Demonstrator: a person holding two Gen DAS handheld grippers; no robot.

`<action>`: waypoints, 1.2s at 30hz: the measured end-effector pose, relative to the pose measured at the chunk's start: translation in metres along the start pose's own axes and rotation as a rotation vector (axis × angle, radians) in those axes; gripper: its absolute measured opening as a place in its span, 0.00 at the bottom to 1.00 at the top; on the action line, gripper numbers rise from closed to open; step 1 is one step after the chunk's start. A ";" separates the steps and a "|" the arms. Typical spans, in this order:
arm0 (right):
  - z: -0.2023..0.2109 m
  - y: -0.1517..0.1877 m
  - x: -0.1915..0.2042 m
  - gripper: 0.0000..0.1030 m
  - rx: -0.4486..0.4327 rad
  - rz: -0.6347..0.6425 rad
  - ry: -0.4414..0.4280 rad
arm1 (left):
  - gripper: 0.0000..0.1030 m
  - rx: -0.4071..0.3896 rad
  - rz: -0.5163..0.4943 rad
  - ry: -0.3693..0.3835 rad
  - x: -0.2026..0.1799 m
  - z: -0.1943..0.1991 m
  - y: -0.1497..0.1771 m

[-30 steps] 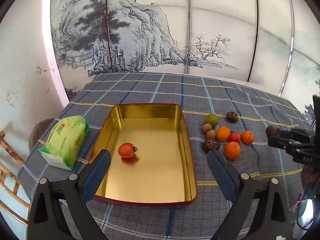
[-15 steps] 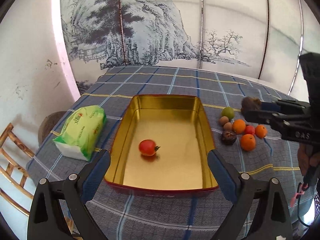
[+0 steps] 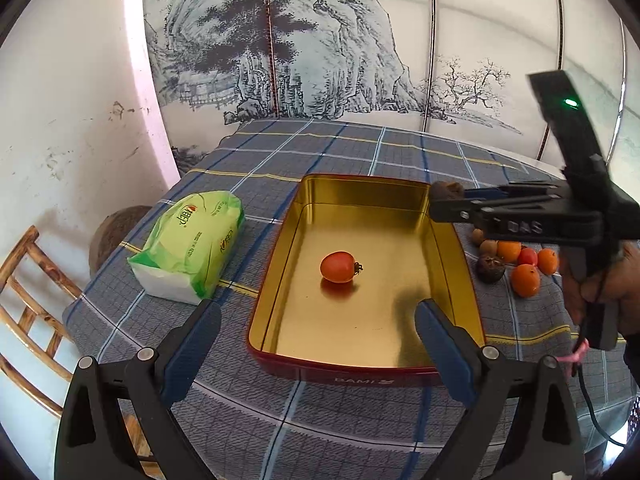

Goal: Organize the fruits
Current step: 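Carry the brown fruit with the right gripper into the tray and release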

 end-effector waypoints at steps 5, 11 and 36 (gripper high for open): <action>-0.024 -0.014 -0.005 0.42 0.042 -0.029 0.006 | 0.94 0.004 -0.008 -0.013 0.001 -0.003 0.001; -0.044 -0.022 -0.002 0.42 0.082 -0.048 0.011 | 0.97 0.000 -0.009 -0.019 0.002 -0.005 0.001; -0.083 -0.039 0.004 0.43 0.151 -0.118 0.022 | 0.99 0.019 -0.017 -0.056 0.011 -0.015 0.010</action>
Point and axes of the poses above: each gripper's, at about its wrist camera, not at the fingertips, and z roughly against the way its jaws point, x to its left, y to its underside, the point moved 2 cm from there along -z, roughly the way its jaws point, and after that the axes turned 5 degrees about x, right-handed, at the moved point
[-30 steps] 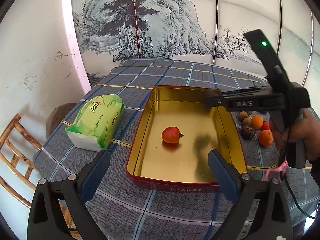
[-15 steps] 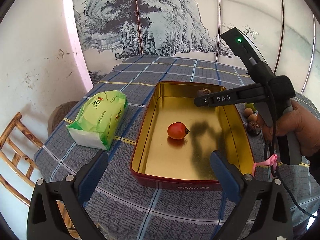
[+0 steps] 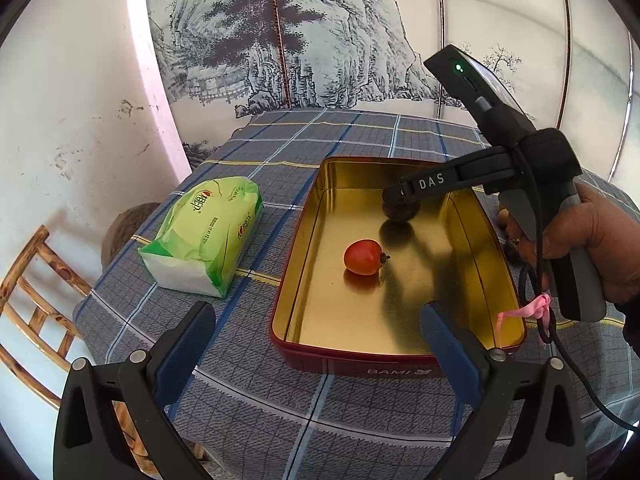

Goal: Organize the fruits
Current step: 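Carry the brown fruit with the right gripper into the tray and release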

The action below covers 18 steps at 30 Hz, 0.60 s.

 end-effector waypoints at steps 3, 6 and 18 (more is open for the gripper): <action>0.000 -0.003 0.002 0.43 -0.007 -0.001 -0.005 | 0.99 0.001 0.002 -0.001 -0.001 0.000 0.001; 0.001 -0.004 0.004 0.43 -0.014 0.000 -0.006 | 0.99 0.004 0.002 -0.004 0.000 -0.001 0.002; 0.023 0.008 0.012 0.43 -0.081 -0.012 -0.055 | 0.99 0.008 -0.015 -0.022 0.000 -0.004 0.001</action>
Point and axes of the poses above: each gripper's, at about its wrist camera, not at the fingertips, and z roughly against the way its jaws point, x to its left, y to its underside, the point moved 2 cm from there along -z, roughly the way its jaws point, and after that the axes turned 5 degrees about x, right-handed, at the moved point
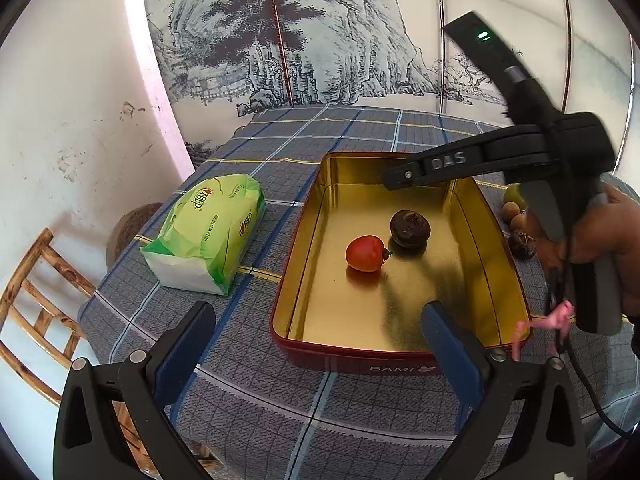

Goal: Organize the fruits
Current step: 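Carry the brown fruit with the right gripper into the tray and release, then move the left gripper to the large mandarin and grasp it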

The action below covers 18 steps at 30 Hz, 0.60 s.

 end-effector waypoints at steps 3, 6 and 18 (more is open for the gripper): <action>0.019 0.013 0.004 0.43 -0.040 0.023 -0.002 | 0.99 0.000 -0.009 -0.009 -0.001 0.000 0.000; 0.051 0.037 0.000 0.44 -0.116 0.052 0.025 | 0.99 0.002 -0.012 -0.018 -0.001 0.001 0.001; 0.162 0.181 -0.164 0.57 -0.186 -0.242 0.381 | 0.99 -0.069 -0.150 0.121 -0.051 0.033 -0.019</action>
Point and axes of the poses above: each gripper's, at about its wrist camera, not at the fingertips, and z roughly against the way its jaws point, x to its left, y to its underside, the point moved 2 cm from there along -z, roughly the way its jaws point, and after that the axes turned 5 degrees about x, right-handed, at the moved point
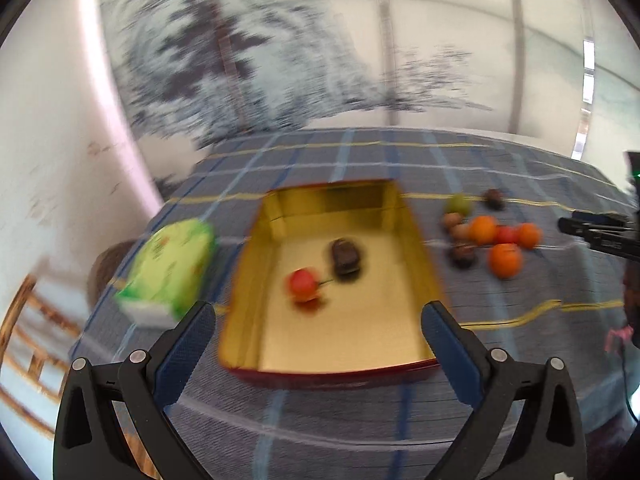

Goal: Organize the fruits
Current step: 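Move the left gripper to the large mandarin and grasp it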

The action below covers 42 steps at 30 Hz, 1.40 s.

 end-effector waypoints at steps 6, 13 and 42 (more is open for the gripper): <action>0.005 0.030 -0.087 0.57 0.024 -0.171 0.064 | 0.99 0.003 -0.126 0.187 -0.057 0.001 -0.022; 0.003 0.037 -0.108 0.57 0.005 -0.233 -0.004 | 0.97 0.111 -0.138 0.384 -0.119 -0.033 -0.046; 0.006 0.046 -0.115 0.69 -0.026 -0.290 -0.155 | 0.35 0.291 -0.094 0.439 -0.174 -0.126 -0.042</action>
Point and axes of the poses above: each gripper's, at about its wrist camera, not at the fingertips, and z roughly against the way its jaws point, x to its left, y to its underside, the point moved 2 cm from there along -z, roughly the way its jaws point, and after that the axes turned 5 degrees about x, right-handed, at the moved point
